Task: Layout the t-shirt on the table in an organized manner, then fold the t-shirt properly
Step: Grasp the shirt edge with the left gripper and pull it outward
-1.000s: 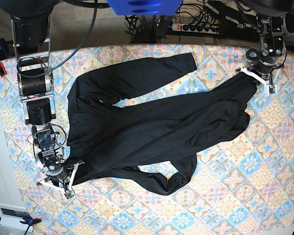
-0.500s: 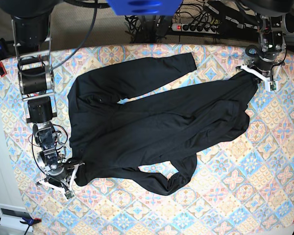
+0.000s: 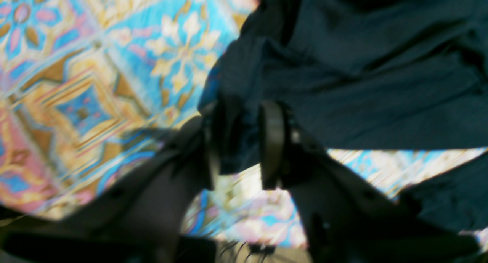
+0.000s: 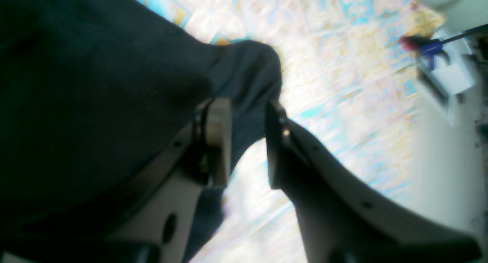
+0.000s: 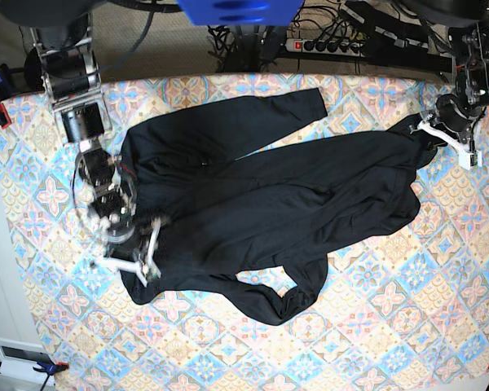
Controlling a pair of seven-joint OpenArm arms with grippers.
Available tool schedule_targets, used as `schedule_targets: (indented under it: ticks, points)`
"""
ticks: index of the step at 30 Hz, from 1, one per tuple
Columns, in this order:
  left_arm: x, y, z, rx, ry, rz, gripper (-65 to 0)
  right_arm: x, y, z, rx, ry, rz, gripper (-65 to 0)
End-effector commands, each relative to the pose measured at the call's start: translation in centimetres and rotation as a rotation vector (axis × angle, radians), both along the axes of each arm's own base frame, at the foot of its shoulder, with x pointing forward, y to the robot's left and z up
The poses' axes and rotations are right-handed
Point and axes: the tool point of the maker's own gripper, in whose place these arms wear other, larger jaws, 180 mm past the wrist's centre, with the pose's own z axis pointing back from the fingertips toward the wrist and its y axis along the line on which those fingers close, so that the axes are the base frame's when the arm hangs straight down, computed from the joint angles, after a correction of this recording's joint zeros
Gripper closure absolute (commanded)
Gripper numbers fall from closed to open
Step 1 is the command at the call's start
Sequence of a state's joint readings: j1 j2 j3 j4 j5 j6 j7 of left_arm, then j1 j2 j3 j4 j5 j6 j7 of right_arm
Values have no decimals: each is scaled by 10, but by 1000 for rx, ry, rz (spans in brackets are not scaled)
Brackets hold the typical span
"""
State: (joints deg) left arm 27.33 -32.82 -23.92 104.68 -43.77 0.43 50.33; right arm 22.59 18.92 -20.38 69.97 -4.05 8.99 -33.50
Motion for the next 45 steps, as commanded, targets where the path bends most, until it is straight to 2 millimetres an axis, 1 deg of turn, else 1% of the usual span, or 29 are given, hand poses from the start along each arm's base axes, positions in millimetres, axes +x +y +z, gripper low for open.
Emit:
schedule_targets:
  ticks: [1,2,4,6,7,9,12,15,17,18,21,23,27,28,30,34,35,36,38,39,40,42,45]
  points:
    - [6,6,12,29,-16,-23,-231,8,-6,16,-5,-42,-7,-149]
    - [6,8,13,36,-9,-29,-254,6,-11,18,-7,-43,-20,-149]
    - [9,11,17,44,-17,-28,-288,1,-16,19,4,-48,-36,-150]
    - [15,17,24,54,-47,-9,-305,-7,-23,17,19,-48,-62,-151]
    - [22,19,31,54,-82,1,-305,-11,-25,16,25,-48,-68,-152]
    - [34,17,37,45,-134,15,-305,-18,-25,13,30,-44,-71,-152]
    - [61,4,49,8,-210,17,-305,-25,-22,11,37,-45,-65,-152]
    - [86,-9,35,-21,-203,7,-305,-24,-20,14,38,-52,-61,-150]
    - [100,-14,18,-5,-165,-8,-305,-24,-19,15,39,-55,-59,-149]
    - [104,-18,10,-3,-148,-12,-305,-26,-19,14,39,-53,-58,-149]
    - [112,-22,-6,19,-108,-21,-305,-38,-15,7,43,-38,-48,-149]
    - [116,-34,-15,4,-93,-33,-305,-40,-12,8,46,-44,-41,-149]
    - [118,-53,-25,-8,-71,-74,-302,-41,-10,9,49,-46,-38,-149]
    - [118,-58,-27,-3,-63,-93,-292,-42,-11,9,48,-45,-39,-149]
    - [115,-68,-34,13,-42,-130,-240,-42,-11,9,48,-45,-39,-149]
    - [115,-70,-32,4,-45,-136,-23,-42,-12,8,47,-44,-40,-149]
    - [115,-65,-30,1,-49,-121,0,-45,-15,6,49,-38,-52,-149]
    - [117,-59,-26,1,-60,-101,0,-47,-20,4,51,-34,-66,-149]
    - [122,-44,-7,-9,-120,-51,-12,-54,-28,-2,48,-13,-92,-149]
    - [122,-36,4,-12,-151,-26,-10,-57,-32,-5,44,2,-107,-149]
    - [122,-29,15,-18,-186,-1,-2,-60,-35,-8,39,18,-116,-149]
    - [125,-16,47,-36,-280,41,0,-63,-36,-11,33,36,-124,-149]
    - [128,-3,94,-67,-415,84,0,-76,-36,-23,30,70,-124,-149]
